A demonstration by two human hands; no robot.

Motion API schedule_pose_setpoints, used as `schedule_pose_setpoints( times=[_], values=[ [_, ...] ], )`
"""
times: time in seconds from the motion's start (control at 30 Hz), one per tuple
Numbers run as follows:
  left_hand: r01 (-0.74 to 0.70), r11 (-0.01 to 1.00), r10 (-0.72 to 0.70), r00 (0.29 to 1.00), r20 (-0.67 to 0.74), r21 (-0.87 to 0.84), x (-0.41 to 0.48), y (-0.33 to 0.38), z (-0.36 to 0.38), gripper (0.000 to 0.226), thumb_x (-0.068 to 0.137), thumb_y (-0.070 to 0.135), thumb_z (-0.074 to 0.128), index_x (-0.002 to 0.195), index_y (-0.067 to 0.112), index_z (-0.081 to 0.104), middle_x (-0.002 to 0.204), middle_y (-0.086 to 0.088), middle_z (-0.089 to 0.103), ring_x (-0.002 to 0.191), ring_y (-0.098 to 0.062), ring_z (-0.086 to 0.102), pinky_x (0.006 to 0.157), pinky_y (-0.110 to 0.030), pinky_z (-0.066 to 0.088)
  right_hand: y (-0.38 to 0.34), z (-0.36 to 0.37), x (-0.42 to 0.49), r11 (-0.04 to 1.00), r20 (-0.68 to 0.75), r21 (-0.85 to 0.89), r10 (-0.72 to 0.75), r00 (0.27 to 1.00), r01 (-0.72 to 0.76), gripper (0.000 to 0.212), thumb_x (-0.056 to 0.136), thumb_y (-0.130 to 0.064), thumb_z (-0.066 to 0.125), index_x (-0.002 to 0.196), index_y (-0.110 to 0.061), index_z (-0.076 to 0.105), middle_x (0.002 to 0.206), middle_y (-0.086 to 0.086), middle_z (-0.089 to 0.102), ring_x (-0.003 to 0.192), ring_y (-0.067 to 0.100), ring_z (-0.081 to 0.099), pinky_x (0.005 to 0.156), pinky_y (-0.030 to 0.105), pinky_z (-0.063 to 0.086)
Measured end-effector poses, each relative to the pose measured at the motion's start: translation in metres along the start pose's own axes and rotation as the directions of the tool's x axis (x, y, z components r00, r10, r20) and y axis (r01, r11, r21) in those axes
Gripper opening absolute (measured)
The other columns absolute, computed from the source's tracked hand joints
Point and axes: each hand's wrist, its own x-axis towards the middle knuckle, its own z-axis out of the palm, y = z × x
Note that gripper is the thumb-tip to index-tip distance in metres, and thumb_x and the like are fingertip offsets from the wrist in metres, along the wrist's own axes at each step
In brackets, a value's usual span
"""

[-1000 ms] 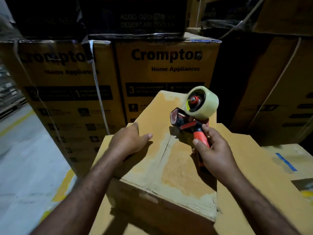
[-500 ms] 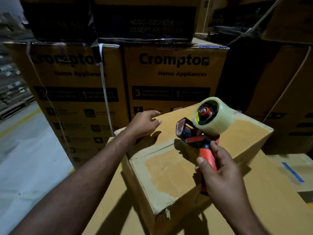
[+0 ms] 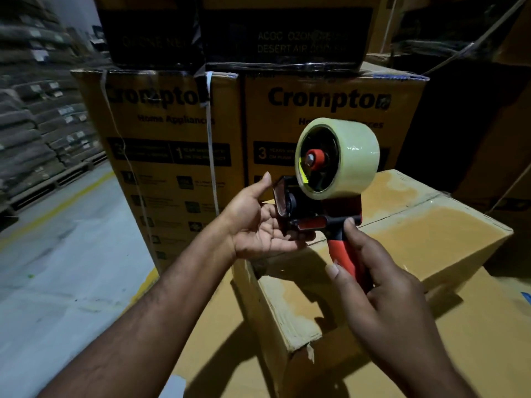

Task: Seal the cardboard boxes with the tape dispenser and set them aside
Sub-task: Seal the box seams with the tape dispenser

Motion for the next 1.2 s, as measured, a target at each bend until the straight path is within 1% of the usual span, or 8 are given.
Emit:
schedule_pose_setpoints(
  times=[0.27, 0.47, 0.6, 0.7, 0.8, 0.97, 1.03, 1.2],
  values=[
    [-0.065, 0.984, 0.055, 0.996, -0.068, -0.167, -0.014, -0.015, -0.011, 0.057, 0.094, 0.041, 0.067, 0.134, 0.001, 0.058, 0.108, -0.021, 0.071, 0.077, -0.031, 0.074, 0.056, -0.038, 0.062, 0.011, 0.008, 0.004, 0.976, 0.032, 0.037, -0.216, 0.976, 0.215, 0.065, 0.095, -0.042, 0.057, 0.148, -0.055, 0.023, 0.123, -0.059, 0.033, 0.115, -0.026, 0.043, 0.075, -0.001, 0.046],
    [-0.106, 0.988, 0.126, 0.972, -0.199, 0.108, -0.018, -0.007, -0.028, 0.022, 0.097, 0.016, 0.061, 0.112, 0.001, 0.065, 0.081, -0.013, 0.064, 0.059, -0.016, 0.064, 0.046, -0.025, 0.058, 0.016, 0.011, 0.005, 0.958, 0.042, 0.058, -0.282, 0.958, 0.280, 0.067, 0.092, -0.048, 0.055, 0.151, -0.051, 0.024, 0.133, -0.053, 0.033, 0.123, -0.021, 0.041, 0.088, 0.001, 0.043],
    [-0.114, 0.930, 0.203, 0.952, -0.230, 0.348, -0.022, 0.011, -0.038, 0.005, 0.093, 0.004, 0.061, 0.095, 0.002, 0.065, 0.073, -0.009, 0.061, 0.055, -0.014, 0.060, 0.047, -0.021, 0.055, 0.015, 0.014, 0.006, 0.962, 0.041, 0.049, -0.271, 0.962, 0.269, 0.068, 0.092, -0.045, 0.057, 0.149, -0.054, 0.021, 0.135, -0.042, 0.036, 0.117, -0.004, 0.053, 0.088, 0.023, 0.054],
    [-0.135, 0.794, 0.336, 0.910, -0.243, 0.593, -0.022, 0.024, -0.036, 0.011, 0.096, 0.002, 0.059, 0.088, -0.002, 0.066, 0.069, -0.013, 0.065, 0.057, -0.019, 0.063, 0.052, -0.026, 0.057, 0.013, 0.017, 0.009, 0.970, 0.041, 0.001, -0.241, 0.970, 0.241, 0.067, 0.091, -0.044, 0.056, 0.152, -0.043, 0.028, 0.129, -0.021, 0.047, 0.112, 0.013, 0.058, 0.083, 0.031, 0.056],
    [-0.085, 0.507, 0.554, 0.794, -0.250, 0.858, -0.017, 0.034, -0.033, 0.016, 0.097, 0.013, 0.066, 0.088, 0.002, 0.075, 0.072, -0.008, 0.073, 0.059, -0.014, 0.069, 0.056, -0.025, 0.056, 0.012, 0.021, 0.012, 0.980, 0.079, -0.027, -0.195, 0.978, 0.197, 0.066, 0.091, -0.036, 0.061, 0.151, -0.037, 0.032, 0.120, -0.017, 0.049, 0.104, 0.012, 0.059, 0.078, 0.021, 0.049],
    [0.059, 0.221, 0.726, 0.656, -0.205, 0.973, 0.007, 0.043, -0.049, 0.012, 0.093, 0.027, 0.071, 0.088, 0.017, 0.073, 0.081, 0.000, 0.073, 0.069, -0.008, 0.069, 0.060, -0.023, 0.058, 0.007, 0.029, 0.010, 0.985, 0.115, -0.070, -0.150, 0.982, 0.159, 0.068, 0.095, -0.027, 0.064, 0.151, -0.038, 0.026, 0.127, -0.008, 0.059, 0.104, 0.007, 0.053, 0.085, 0.024, 0.046],
    [0.094, 0.247, 0.753, 0.608, -0.252, 0.964, 0.010, 0.049, -0.065, 0.013, 0.092, 0.030, 0.072, 0.089, 0.018, 0.073, 0.084, 0.001, 0.073, 0.076, -0.009, 0.070, 0.069, -0.027, 0.061, 0.005, 0.032, 0.009, 0.987, 0.117, -0.083, -0.130, 0.984, 0.141, 0.069, 0.096, -0.029, 0.062, 0.151, -0.039, 0.022, 0.133, -0.006, 0.059, 0.105, 0.006, 0.051, 0.088, 0.024, 0.047],
    [0.030, 0.386, 0.682, 0.664, -0.307, 0.922, 0.012, 0.053, -0.090, 0.013, 0.093, 0.026, 0.071, 0.095, 0.013, 0.074, 0.089, -0.003, 0.073, 0.078, -0.013, 0.069, 0.069, -0.027, 0.059, -0.002, 0.046, 0.006, 0.976, 0.102, -0.131, -0.162, 0.982, 0.175, 0.073, 0.093, -0.027, 0.066, 0.146, -0.042, 0.018, 0.138, -0.006, 0.058, 0.110, 0.003, 0.048, 0.093, 0.025, 0.046]
  ],
)
